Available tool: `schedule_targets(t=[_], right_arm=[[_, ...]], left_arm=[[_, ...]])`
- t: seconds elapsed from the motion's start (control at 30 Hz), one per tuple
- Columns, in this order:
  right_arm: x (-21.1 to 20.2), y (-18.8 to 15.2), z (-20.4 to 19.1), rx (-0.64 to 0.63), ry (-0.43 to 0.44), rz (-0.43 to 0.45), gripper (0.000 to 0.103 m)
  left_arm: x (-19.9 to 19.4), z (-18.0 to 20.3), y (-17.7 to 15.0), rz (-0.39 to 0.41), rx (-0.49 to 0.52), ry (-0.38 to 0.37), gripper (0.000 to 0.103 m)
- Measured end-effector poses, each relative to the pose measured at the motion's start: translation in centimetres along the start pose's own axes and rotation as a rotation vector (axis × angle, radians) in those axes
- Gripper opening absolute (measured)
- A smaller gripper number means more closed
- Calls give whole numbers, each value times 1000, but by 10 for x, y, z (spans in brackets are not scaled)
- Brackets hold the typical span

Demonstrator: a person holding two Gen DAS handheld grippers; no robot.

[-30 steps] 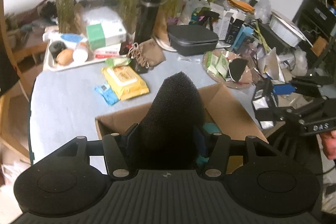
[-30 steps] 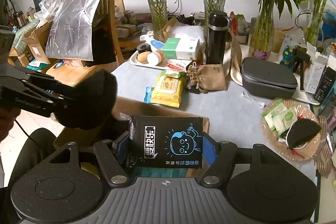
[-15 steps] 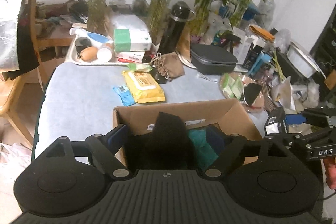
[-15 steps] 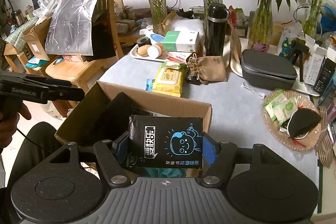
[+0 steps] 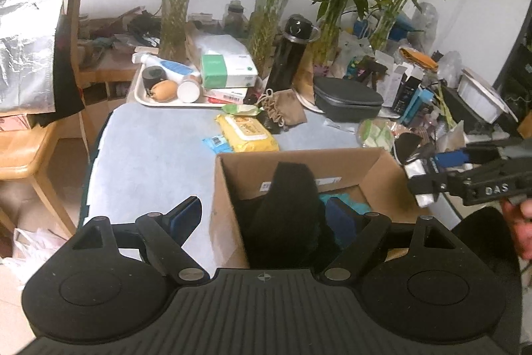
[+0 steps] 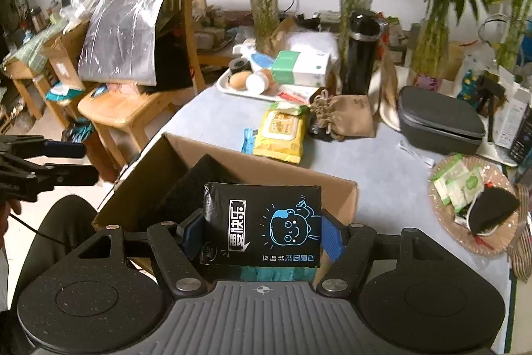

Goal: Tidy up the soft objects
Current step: 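Lower the packet and headband into the box with both grippers, then withdraw both grippers from the box back over the table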

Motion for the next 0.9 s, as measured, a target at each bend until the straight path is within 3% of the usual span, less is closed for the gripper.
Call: schedule_targets(t=[0.1, 0.3, 0.57, 0.9], right_arm=[[11, 1, -5, -8, -30, -14, 92], [16, -9, -9, -6, -34, -23, 103], [6, -26, -5, 20, -83, 8, 103], [-3, -31, -3, 53, -104, 77, 103]], left_arm=[[-2, -2, -4, 3, 21, 25, 82], [-5, -6, -11, 11, 43, 67, 82], [-7, 1, -16, 41, 112, 81, 82], [-13, 10, -16, 73, 109, 70, 82]])
Point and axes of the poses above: each gripper's, at about its wrist camera, not at the fingertips, and x roughly the way its jaws point, z to its right, y to its top, the point moved 4 cm from there along x, roughly the way its jaws point, and after that the axes turned 13 degrees about -z, right-handed, at the moved point
